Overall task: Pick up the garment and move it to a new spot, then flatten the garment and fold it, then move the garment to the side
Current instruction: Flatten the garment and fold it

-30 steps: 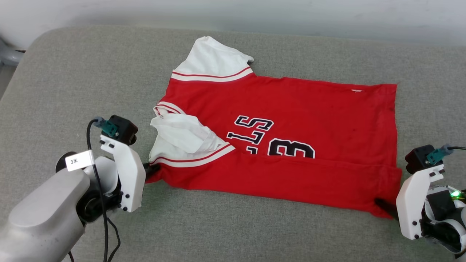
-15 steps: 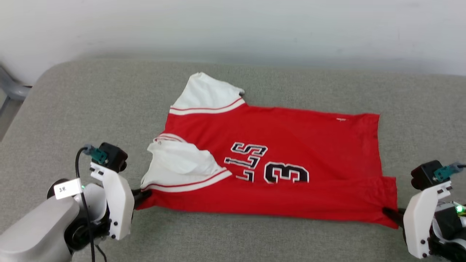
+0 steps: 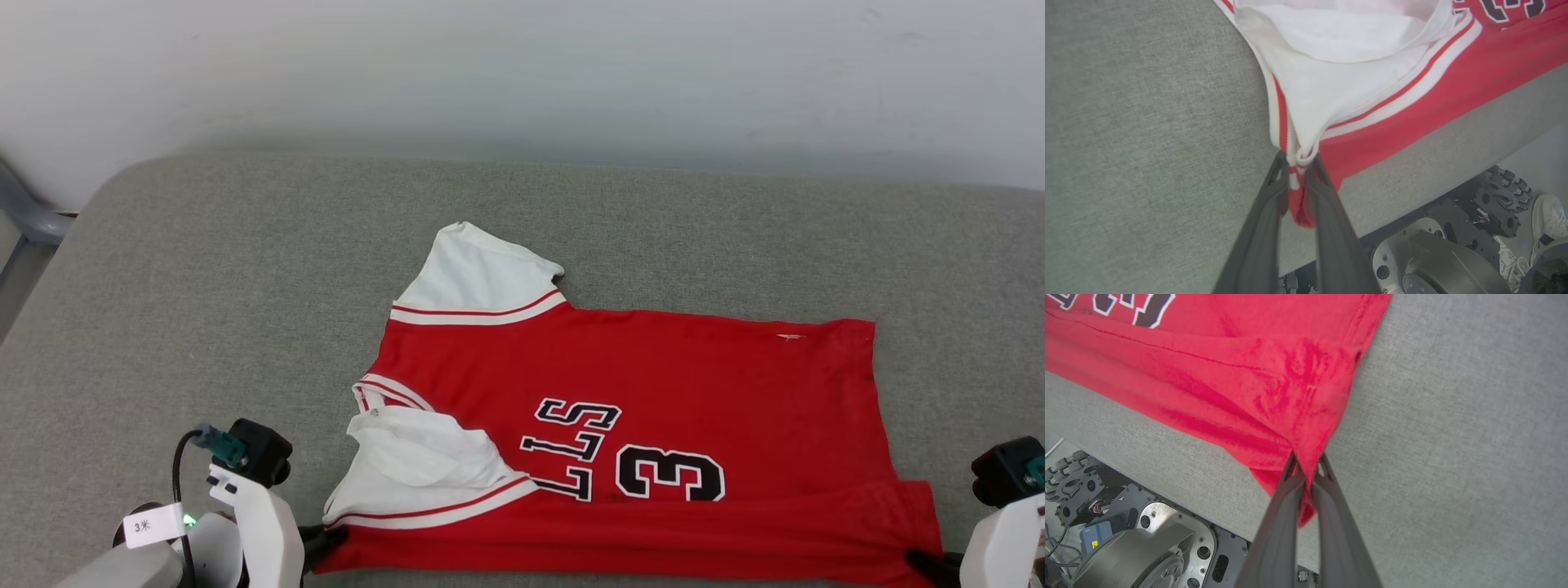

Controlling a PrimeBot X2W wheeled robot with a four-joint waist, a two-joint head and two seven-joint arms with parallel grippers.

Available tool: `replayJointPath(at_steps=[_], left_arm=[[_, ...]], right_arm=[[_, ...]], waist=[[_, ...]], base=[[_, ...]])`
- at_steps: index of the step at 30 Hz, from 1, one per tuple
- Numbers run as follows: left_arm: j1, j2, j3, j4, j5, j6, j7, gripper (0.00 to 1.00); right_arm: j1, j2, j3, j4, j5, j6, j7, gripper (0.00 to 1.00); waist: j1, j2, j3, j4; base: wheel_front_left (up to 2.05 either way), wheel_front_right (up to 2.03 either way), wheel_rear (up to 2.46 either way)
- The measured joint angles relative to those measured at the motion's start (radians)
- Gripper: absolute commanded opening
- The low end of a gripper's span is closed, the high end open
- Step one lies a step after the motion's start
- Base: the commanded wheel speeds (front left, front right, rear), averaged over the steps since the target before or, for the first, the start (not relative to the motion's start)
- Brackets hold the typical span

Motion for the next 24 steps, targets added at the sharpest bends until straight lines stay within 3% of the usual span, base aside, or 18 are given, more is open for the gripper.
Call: replayJointPath(at_steps=[9, 10, 11, 12, 13, 20, 24], left_arm=[[0.032, -0.021, -0.011, 0.040, -0.007, 0.009, -0.021, 0.00], [0.032, -0.027, -0.012, 0.052, -0.007, 0.008, -0.025, 0.00], [0.032, -0.034, -0.012, 0.062, -0.007, 0.008, -0.029, 0.00], [0.032, -0.039, -0.010, 0.071, -0.007, 0.008, -0.039, 0.61], [0.032, -0.042, -0.008, 0.079, -0.003, 0.008, -0.050, 1.00], [0.029, -0.031, 0.012, 0.080, 0.020, 0.010, -0.105, 1.00], [0.015, -0.010, 0.041, 0.049, 0.034, 0.026, -0.151, 1.00]], right_arm=[[0.044, 0.061, -0.030, 0.040, -0.020, 0.000, 0.016, 0.00], [0.042, 0.068, -0.029, 0.049, -0.029, 0.000, 0.007, 0.16], [0.039, 0.075, -0.027, 0.059, -0.032, 0.000, -0.002, 0.49], [0.037, 0.084, -0.027, 0.067, -0.035, 0.000, -0.015, 1.00], [0.034, 0.092, -0.029, 0.072, -0.039, 0.000, -0.031, 1.00], [0.019, 0.127, -0.049, 0.047, -0.061, 0.000, -0.158, 1.00], [-0.010, 0.171, -0.095, 0.003, -0.116, 0.000, -0.284, 1.00]], waist=[[0.0000, 0.0000, 0.024, 0.002], [0.0000, 0.0000, 0.025, 0.002], [0.0000, 0.0000, 0.025, 0.002], [0.0000, 0.0000, 0.024, 0.002], [0.0000, 0.0000, 0.023, 0.003], [0.0000, 0.0000, 0.000, 0.004], [0.0000, 0.0000, -0.011, -0.007]], base=[[0.00, 0.00, 0.00], [0.00, 0.00, 0.00], [0.00, 0.00, 0.00], [0.00, 0.00, 0.00], [0.00, 0.00, 0.00], [0.00, 0.00, 0.00], [0.00, 0.00, 0.00]])
